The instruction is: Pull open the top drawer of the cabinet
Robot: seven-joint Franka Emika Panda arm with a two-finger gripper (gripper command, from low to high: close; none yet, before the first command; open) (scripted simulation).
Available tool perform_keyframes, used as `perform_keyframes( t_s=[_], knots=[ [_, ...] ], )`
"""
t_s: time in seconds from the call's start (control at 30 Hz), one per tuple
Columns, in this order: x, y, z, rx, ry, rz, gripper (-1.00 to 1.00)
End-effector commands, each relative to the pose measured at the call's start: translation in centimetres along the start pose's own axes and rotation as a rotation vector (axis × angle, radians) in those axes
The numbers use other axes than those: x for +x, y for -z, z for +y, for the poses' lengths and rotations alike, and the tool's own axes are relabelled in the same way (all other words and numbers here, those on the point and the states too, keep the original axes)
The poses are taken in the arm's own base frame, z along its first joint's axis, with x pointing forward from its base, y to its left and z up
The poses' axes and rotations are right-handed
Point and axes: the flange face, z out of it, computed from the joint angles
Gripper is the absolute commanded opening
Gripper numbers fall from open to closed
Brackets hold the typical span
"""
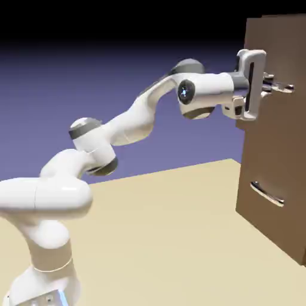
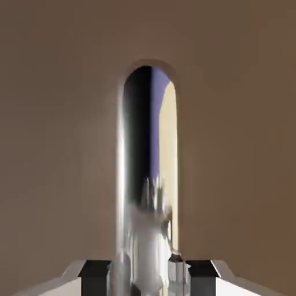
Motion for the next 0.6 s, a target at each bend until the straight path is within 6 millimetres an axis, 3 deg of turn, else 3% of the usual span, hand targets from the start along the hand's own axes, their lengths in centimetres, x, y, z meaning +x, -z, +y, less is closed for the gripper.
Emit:
perform_keyframes(
  t_s=[0.0, 0.47, 0.5, 0.53, 0.57],
  knots=[
    [0.0, 1.1, 0.0, -0.001, 0.0, 0.002, -1.0],
    [0.0, 18.6, 0.0, -0.001, 0.0, 0.002, -1.0],
    [0.0, 18.6, 0.0, -0.001, 0.0, 0.002, 1.0],
    [0.0, 18.6, 0.0, -0.001, 0.0, 0.002, 1.0],
    [-0.2, 20.0, 0.0, 0.0, 0.002, 0.002, 1.0]
  ],
)
